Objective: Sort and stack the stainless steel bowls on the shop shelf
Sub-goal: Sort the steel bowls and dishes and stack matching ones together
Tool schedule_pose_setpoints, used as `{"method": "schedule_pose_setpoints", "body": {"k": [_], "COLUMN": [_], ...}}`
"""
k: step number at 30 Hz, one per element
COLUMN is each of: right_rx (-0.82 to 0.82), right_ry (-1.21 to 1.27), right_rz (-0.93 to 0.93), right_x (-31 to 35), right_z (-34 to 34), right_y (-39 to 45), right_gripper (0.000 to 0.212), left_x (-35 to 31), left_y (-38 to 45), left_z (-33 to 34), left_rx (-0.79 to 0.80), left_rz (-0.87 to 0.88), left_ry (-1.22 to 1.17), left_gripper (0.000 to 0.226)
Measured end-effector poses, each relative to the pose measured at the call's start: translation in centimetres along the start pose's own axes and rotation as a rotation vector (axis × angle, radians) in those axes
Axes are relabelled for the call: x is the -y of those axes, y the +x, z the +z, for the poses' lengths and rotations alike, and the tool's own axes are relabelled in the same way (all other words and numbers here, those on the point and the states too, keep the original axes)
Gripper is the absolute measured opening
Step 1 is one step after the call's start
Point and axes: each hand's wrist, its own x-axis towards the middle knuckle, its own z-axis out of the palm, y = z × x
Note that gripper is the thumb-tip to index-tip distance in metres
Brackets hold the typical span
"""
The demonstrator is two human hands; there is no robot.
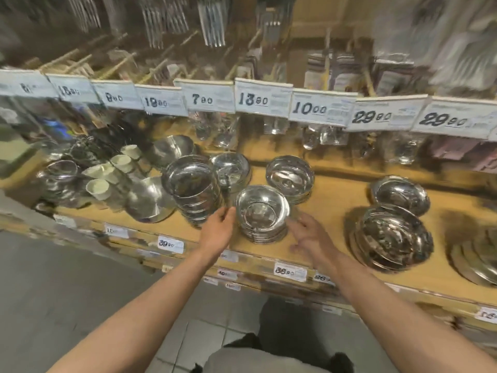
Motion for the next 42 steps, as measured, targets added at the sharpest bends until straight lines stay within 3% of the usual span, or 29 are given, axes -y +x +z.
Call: {"method": "schedule_pose_setpoints", "body": {"k": [3,5,9,12,17,19,23,26,36,42], "right_rx": [0.013,0.008,-0.078,-0.148,-0.285,-0.353,-0.401,-0.412,-0.409,-0.409], "right_ry": [0.105,0.151,0.207,0.22,0.107,-0.064,-0.327,-0.408,-0.534,-0.555], "right_rz": [0.057,0.049,0.068,0.056,0.01,-0.061,-0.152,-0.17,-0.235,-0.219], "right_x": [-0.4,-0.8,-1.6,-2.4,-2.9,-2.5,-1.9,-1.9,-2.0,-1.6], "right_z": [1.6,2.3,2.8,2.3,0.2,-0.4,-0.9,-1.1,-1.6,-1.7], "right_y": [1.2,1.6,2.1,2.0,0.9,0.3,-0.1,0.1,0.2,0.6], "right_gripper": [0.051,0.057,0.04,0.022,0.031,0.031,0.036,0.038,0.038,0.036], "left_x": [0.3,0.6,0.9,0.6,0.1,0.0,-0.6,-1.0,-1.1,-2.4], "left_y": [1.2,1.5,1.2,0.6,-0.2,-0.4,-0.4,0.1,0.5,0.3], "left_z": [-0.2,-0.2,0.2,0.8,2.4,2.8,2.8,2.6,2.5,2.3], "left_rx": [0.17,0.248,0.248,0.287,0.428,0.433,0.422,0.427,0.372,0.344], "left_rz": [-0.003,0.026,0.061,0.108,0.088,0.16,0.369,0.524,0.48,0.482], "left_ry": [-0.114,-0.143,-0.183,-0.199,-0.207,-0.128,0.077,0.177,0.22,0.249], "left_gripper": [0.058,0.056,0.054,0.038,0.035,0.023,0.047,0.039,0.047,0.038]}}
